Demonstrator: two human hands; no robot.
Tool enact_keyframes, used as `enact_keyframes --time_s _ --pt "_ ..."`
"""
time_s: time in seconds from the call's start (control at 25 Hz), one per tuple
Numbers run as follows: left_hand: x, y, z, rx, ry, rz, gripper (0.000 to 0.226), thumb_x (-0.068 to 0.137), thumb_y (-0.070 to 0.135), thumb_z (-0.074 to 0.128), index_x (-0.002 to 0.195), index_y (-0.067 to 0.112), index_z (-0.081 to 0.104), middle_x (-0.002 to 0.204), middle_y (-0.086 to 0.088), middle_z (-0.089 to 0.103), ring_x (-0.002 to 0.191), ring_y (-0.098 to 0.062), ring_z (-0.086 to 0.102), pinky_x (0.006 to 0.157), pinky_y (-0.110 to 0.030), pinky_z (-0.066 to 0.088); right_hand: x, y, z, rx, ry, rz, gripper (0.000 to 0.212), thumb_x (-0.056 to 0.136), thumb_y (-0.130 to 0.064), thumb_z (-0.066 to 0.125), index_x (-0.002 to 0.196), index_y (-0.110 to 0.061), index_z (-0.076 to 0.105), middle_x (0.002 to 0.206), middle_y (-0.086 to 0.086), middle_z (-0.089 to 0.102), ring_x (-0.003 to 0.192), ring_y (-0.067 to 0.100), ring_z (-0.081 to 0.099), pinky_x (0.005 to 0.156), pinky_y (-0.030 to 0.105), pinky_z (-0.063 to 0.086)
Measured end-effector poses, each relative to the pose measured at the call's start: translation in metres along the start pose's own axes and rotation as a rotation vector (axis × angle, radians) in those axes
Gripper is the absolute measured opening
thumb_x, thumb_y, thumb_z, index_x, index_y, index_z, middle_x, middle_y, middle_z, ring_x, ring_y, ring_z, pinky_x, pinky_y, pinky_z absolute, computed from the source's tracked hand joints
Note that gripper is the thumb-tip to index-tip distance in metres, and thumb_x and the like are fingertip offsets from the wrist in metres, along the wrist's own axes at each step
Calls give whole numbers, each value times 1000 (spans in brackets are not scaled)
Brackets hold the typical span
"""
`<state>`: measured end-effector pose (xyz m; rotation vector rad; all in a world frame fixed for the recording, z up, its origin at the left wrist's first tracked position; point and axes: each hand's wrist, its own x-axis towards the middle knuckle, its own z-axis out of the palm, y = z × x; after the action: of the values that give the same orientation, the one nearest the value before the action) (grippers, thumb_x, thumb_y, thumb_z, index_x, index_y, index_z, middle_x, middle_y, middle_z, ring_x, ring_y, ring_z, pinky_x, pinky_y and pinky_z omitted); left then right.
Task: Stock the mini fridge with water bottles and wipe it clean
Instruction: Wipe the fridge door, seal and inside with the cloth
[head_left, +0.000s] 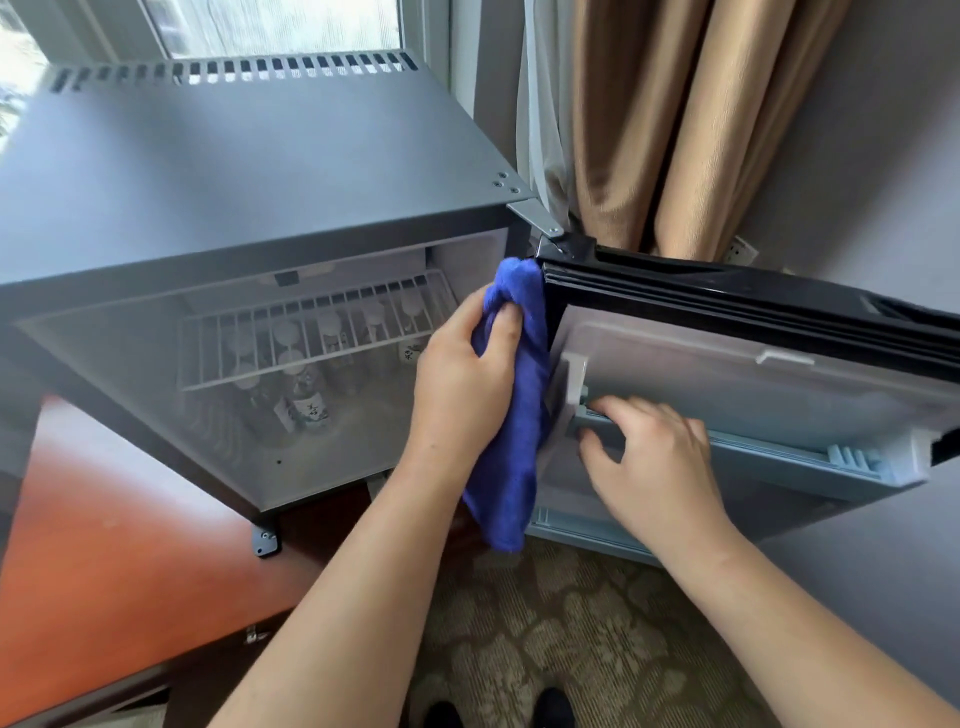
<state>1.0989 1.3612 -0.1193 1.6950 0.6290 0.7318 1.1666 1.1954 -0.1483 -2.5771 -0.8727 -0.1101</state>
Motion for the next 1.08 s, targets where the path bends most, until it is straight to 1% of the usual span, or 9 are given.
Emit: enact_keyframes --time_s 0.16,0.28,0.36,0.48,0.6,0.72,0.84,0.96,1.08 --pt "-1 -34 -2 150 -114 -171 24 104 38 52 120 33 69 96 23 71 99 1 65 72 -2 41 0 -6 -3 -14 -63 36 35 94 -42 61 121 -22 69 110 -6 68 109 21 59 99 40 34" --pt "-3 -47 -6 164 -153 -196 24 104 37 54 121 31 69 101 20 71 107 -6 67 83 -17 46 1 -12 -12 104 -66 35 30 94 -43 61 115 -25 70 107 -14 64 107 15 60 101 39 42" --pt "-1 -32 -12 81 -105 -135 19 103 32 57 116 30 71 102 20 75 107 -3 68 91 -24 50 2 -17 -25 223 1 -16 17 93 -38 63 104 -30 71 102 -19 63 101 8 61 95 42 51" --pt "5 18 -30 -3 -2 83 19 101 26 60 116 29 71 106 16 76 106 0 68 97 -26 51 7 -27 -57 303 181 -134 6 93 -25 66 94 -27 71 94 -19 64 95 6 62 88 43 52" --pt "19 72 -43 223 40 306 25 98 39 60 121 44 67 105 13 71 102 -3 66 90 -27 50 27 -30 -90 308 386 -243 9 93 -18 67 97 -20 74 98 -9 66 97 15 63 90 43 51" --pt "37 104 -31 597 -91 367 29 94 53 51 121 58 60 99 10 63 97 -12 63 83 -34 51 60 -25 -99 160 309 -206 40 87 -46 60 120 -26 70 122 -6 65 118 20 59 107 48 43" --pt "46 113 -14 805 -157 275 22 91 51 47 101 45 66 88 10 65 90 -20 62 75 -36 53 72 -19 -85 -21 129 -90 82 76 -75 46 144 -31 53 144 -6 55 137 17 47 113 43 30" --pt "46 117 -7 956 -153 213 24 89 47 46 83 30 62 78 5 62 81 -27 59 67 -34 45 71 -9 -73 -96 159 -121 86 78 -71 58 148 -24 49 144 -2 57 137 21 48 114 45 30" --pt "35 123 0 1091 -152 263 26 90 45 45 84 25 61 79 3 58 76 -29 57 65 -33 40 72 -5 -68 -119 224 -142 78 80 -55 74 145 -20 52 139 0 60 132 24 52 111 46 32"
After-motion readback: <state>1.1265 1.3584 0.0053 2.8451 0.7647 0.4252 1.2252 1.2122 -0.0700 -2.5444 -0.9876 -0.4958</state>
